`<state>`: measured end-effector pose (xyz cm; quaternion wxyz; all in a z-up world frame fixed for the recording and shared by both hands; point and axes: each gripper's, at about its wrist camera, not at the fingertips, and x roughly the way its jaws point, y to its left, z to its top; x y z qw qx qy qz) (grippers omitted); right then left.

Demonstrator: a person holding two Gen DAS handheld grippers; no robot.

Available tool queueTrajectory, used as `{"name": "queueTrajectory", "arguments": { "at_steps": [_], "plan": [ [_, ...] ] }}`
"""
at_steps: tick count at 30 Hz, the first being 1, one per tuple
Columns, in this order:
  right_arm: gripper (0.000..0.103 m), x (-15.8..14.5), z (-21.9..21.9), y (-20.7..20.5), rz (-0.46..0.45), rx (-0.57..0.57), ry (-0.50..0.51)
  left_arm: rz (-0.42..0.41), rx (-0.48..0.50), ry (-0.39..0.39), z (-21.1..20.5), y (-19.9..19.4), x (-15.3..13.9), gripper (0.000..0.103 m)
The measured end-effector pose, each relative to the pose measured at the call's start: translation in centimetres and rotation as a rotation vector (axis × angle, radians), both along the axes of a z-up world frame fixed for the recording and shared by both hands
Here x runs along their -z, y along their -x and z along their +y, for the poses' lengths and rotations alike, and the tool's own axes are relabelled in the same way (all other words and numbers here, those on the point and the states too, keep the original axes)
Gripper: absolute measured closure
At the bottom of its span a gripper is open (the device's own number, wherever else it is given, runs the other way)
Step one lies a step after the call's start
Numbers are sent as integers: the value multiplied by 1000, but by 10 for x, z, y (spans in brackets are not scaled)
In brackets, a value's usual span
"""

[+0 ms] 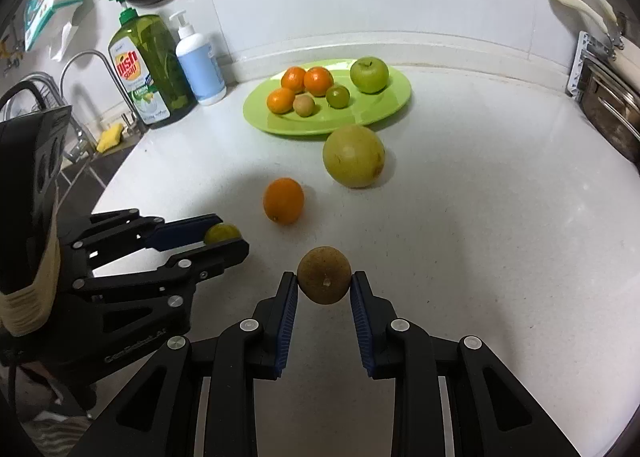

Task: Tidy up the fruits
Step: 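Carry the brown fruit and small green fruit over the green plate with both grippers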

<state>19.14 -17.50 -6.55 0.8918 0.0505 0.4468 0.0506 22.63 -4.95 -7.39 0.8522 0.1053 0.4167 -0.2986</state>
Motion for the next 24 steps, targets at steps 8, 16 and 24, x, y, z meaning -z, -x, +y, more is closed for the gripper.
{"name": "queueTrajectory", "arguments": {
  "at_steps": [8,16,24],
  "plan": [
    [74,-18,-2,0,-44,5,-12,-43,-11,29,5,1,-25,75],
    [74,-35,0,-7,-98,-3,-9,-93,-42,58,8,-10,-44,75],
    [74,-51,1,-25,-148,-9,-2,-150,-76,71,10,-28,-65,75]
  ]
}}
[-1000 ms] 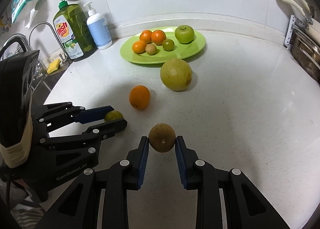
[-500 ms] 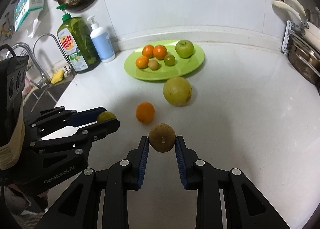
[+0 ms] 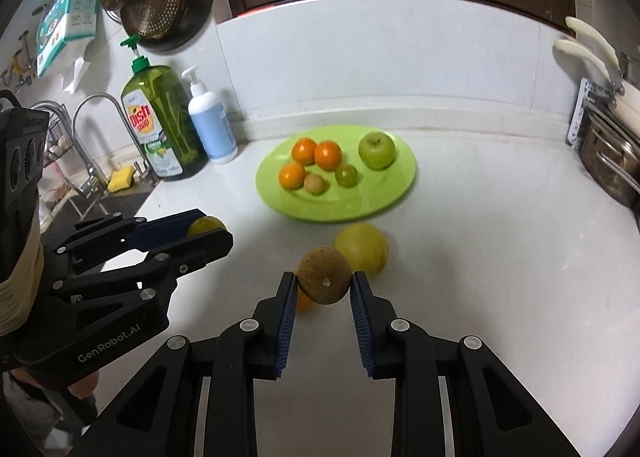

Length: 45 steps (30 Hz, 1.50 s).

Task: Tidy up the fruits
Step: 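Carry the brown fruit and small green fruit over the green plate with both grippers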

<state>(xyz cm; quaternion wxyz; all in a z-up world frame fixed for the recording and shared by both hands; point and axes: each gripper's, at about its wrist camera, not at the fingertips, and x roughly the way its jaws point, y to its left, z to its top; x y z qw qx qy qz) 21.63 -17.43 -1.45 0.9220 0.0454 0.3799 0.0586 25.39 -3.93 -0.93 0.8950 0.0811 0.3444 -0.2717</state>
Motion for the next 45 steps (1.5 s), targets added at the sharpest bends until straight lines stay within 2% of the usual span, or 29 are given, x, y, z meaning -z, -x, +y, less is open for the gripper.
{"name": "queueTrajectory", "arguments": {
  "at_steps": [6,11,21,30,45],
  "plan": [
    [74,-12,-4,-17,-32,-3,6,-17,-18,10,-1,-18,-10,75],
    [74,-19,-6,-37,-43,-10,10,4,-32,31,-2,-39,-13,75],
    [74,-22,-13,-82,-40,-27,36,5,-57,20,-9,-78,-12,75],
    [74,-14,-23,-119,-10,-43,56,28,-58,1,-21,-116,-1,75],
    [74,18,-39,-166,70,-56,40,89,-56,-40,-43,-159,27,75]
  ]
}}
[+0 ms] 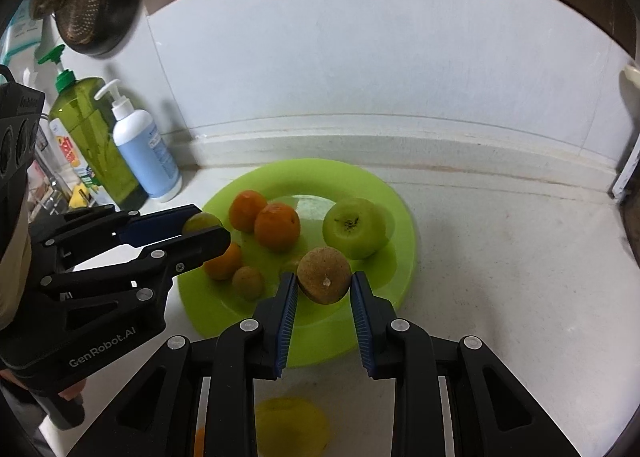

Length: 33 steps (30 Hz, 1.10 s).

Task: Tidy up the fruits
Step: 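Carry the brown fruit and small green fruit over the green plate with both grippers, then lower both fruits onto the green plate and open both grippers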

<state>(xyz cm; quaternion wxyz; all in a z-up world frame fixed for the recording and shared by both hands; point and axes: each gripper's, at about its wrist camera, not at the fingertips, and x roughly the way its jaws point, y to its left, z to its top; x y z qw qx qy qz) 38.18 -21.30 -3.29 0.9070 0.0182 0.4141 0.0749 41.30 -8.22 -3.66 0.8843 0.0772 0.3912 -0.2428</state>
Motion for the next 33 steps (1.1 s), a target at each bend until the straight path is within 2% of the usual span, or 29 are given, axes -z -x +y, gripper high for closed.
{"name": "queueTrajectory", "arguments": {
  "at_steps": [10,20,22,33],
  "plan": [
    [74,19,-4,-20,45,5,-13,34,4,-22,-7,-11,17,75],
    [74,24,-2,-26,54,9,-28,27,-3,-21,-11,-10,17,73],
    [68,23,-2,-25,52,14,-29,22,-5,-16,-10,-7,15,70],
    [65,-4,-3,9,-25,22,-31,-50,-41,10,4,29,-18,63]
  ]
}}
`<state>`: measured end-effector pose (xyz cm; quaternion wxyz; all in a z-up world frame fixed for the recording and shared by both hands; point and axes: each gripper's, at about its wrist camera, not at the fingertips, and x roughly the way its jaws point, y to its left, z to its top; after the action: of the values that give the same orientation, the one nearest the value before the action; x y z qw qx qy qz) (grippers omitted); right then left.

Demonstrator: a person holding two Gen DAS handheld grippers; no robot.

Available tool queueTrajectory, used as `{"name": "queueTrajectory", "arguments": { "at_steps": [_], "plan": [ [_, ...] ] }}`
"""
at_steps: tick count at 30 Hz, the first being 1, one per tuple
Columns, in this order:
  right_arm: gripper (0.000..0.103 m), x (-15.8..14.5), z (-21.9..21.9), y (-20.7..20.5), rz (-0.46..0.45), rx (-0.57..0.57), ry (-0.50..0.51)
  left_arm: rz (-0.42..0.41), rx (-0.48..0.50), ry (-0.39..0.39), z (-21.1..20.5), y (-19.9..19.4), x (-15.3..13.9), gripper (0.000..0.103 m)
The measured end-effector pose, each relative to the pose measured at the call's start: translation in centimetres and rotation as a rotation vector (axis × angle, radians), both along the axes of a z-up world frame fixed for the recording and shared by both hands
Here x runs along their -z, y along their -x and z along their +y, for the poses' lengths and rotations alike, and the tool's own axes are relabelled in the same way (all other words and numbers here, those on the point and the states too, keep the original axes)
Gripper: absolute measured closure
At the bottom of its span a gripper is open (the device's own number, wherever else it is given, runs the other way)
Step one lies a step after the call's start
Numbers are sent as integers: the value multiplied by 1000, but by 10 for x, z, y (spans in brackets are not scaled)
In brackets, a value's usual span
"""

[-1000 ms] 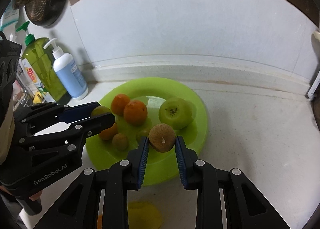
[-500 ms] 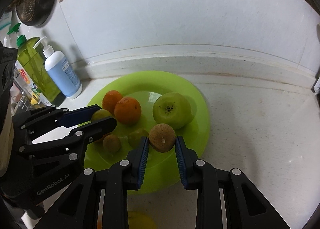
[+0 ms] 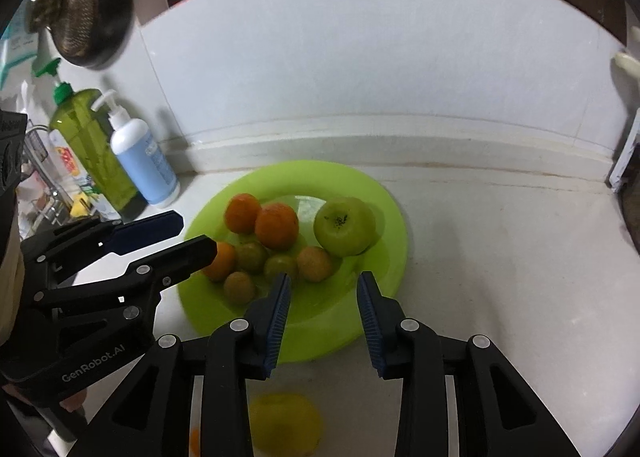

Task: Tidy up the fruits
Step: 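Lower both fruits onto the green plate and open both grippers, then move both open grippers back toward the pomelo and orange on the counter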

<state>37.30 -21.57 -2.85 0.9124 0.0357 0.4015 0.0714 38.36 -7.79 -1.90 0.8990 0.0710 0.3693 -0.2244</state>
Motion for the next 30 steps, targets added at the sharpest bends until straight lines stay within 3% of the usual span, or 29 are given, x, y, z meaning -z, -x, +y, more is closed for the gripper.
{"name": "queueTrajectory", "arguments": {
  "at_steps": [7,12,26,30],
  "plan": [
    [45,-29,1,35,-85,9,15,-56,-17,24,14,35,-25,47],
    [36,-39,3,55,-112,6,33,-70,-31,21,22,58,-32,42],
    [35,-27,11,98,-107,-30,51,-122,-24,-4,32,116,-21,36],
    [35,-22,17,109,-114,-52,90,-101,-10,-4,34,126,-13,36]
  ]
}}
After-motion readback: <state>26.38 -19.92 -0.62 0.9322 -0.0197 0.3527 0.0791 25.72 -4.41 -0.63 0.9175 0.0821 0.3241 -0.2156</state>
